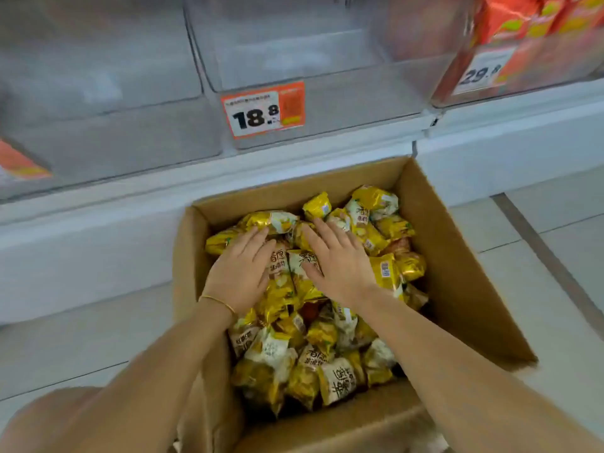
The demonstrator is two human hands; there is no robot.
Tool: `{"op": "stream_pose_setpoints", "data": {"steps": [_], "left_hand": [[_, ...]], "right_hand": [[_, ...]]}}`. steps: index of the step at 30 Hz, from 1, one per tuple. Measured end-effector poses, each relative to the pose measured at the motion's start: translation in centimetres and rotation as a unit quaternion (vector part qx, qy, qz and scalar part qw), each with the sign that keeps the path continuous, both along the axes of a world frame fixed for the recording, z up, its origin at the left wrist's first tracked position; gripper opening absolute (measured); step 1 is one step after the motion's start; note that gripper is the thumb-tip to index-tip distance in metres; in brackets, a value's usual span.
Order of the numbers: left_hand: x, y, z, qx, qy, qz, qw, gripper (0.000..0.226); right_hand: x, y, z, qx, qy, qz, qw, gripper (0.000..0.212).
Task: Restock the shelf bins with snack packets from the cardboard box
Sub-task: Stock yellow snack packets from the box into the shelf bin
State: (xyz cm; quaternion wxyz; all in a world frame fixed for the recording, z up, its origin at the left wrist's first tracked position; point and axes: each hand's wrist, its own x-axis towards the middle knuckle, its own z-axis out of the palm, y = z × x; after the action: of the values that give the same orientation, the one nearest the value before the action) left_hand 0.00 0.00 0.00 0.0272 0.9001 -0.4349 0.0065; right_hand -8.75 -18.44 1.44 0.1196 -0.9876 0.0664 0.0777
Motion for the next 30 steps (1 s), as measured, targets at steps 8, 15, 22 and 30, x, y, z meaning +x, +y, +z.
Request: {"op": "stream_pose_setpoints", "data": {"steps": [8, 15, 22, 30], "left_hand": [[-0.6, 2.4, 2.0, 0.135, 0.007, 0.214, 0.967, 0.07], [1.2, 3.8, 1.6, 0.048, 0.104, 0.226, 0.967, 0.079], [2.7, 6.6, 0.8, 0.0, 0.137, 0.21, 0.968, 0.074], [4.6, 12.4, 0.6, -0.025, 0.129, 0.231, 0.964, 0.073]], "right_hand": [[-0.1, 5.0, -0.8, -0.053, -0.113, 0.02, 0.992, 0.057], [4.1, 7.4, -1.3, -0.05, -0.059, 0.033, 0.996, 0.059], [7.1, 9.9, -0.1, -0.042, -0.011, 0.059, 0.997, 0.061], [7.5, 12.1, 2.3, -0.049, -0.004, 0.08, 0.996, 0.06]]}}
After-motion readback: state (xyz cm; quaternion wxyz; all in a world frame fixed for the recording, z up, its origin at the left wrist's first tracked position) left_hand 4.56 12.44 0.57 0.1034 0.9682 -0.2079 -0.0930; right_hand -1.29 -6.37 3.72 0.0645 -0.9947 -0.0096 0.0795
